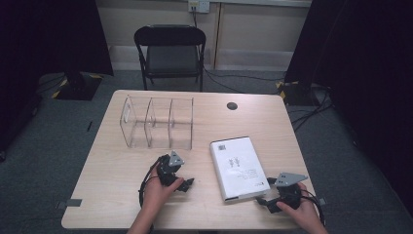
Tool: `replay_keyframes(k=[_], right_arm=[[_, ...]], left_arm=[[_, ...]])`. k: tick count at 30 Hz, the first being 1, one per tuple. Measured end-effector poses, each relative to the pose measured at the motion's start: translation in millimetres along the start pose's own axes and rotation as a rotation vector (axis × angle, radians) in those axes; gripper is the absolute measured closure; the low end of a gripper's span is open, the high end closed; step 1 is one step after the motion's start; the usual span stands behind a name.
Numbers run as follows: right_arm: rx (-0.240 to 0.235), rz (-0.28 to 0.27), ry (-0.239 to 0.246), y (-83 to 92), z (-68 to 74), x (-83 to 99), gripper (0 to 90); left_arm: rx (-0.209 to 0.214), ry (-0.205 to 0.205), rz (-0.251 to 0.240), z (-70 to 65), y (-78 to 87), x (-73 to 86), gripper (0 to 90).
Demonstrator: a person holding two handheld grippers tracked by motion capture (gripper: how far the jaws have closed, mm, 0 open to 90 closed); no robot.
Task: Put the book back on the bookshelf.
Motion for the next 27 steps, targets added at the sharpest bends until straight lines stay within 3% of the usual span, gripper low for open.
replay_keyframes(k=[9,12,13,15,16,18,19,23,27], right_arm=[[0.001,-0.007,-0.001,-2.2,0.4,-2.8,14.3],[-0.005,-0.017,0.003,-3.5,1.3,-5.5,22.3],[-0.006,-0.022,0.003,-3.9,1.8,-6.5,25.6],[-0.012,-0.030,0.010,-4.7,3.2,-8.2,31.2],[-0.014,-0.034,0.010,-5.3,4.5,-9.0,31.7],[-0.007,-0.027,0.005,-5.4,4.6,-9.5,32.2],[-0.007,-0.027,0.006,-5.3,4.7,-9.5,32.4],[-0.009,-0.013,0.015,-5.7,8.2,-10.9,37.1],[-0.038,-0.013,0.033,-9.2,20.8,-14.3,43.9]], left_arm=[[0.031,-0.028,0.009,-5.5,0.6,-0.5,0.0],[0.084,-0.029,0.022,-16.0,2.0,-4.7,1.4],[0.103,-0.033,0.012,-20.4,2.8,-7.0,5.1],[0.134,-0.043,0.003,-28.9,4.3,-11.2,21.0],[0.148,-0.044,0.011,-34.0,4.4,-13.0,22.3],[0.164,-0.074,0.018,-45.6,6.0,-17.6,14.8],[0.177,-0.086,0.013,-51.2,7.4,-20.4,19.3],[0.214,-0.134,-0.014,-73.9,7.5,-33.7,16.4],[0.246,-0.194,-0.008,-91.3,1.7,-38.0,17.0]])
Point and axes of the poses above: each handheld gripper's, and its own axes: y roughly backward along the jaws, x roughly out of its underside, z roughly to its left, the point moved 8 cm from there along -y, roughly forward along the jaws, and after that the axes turned 5 degrees about -y, right-handed, at the moved point
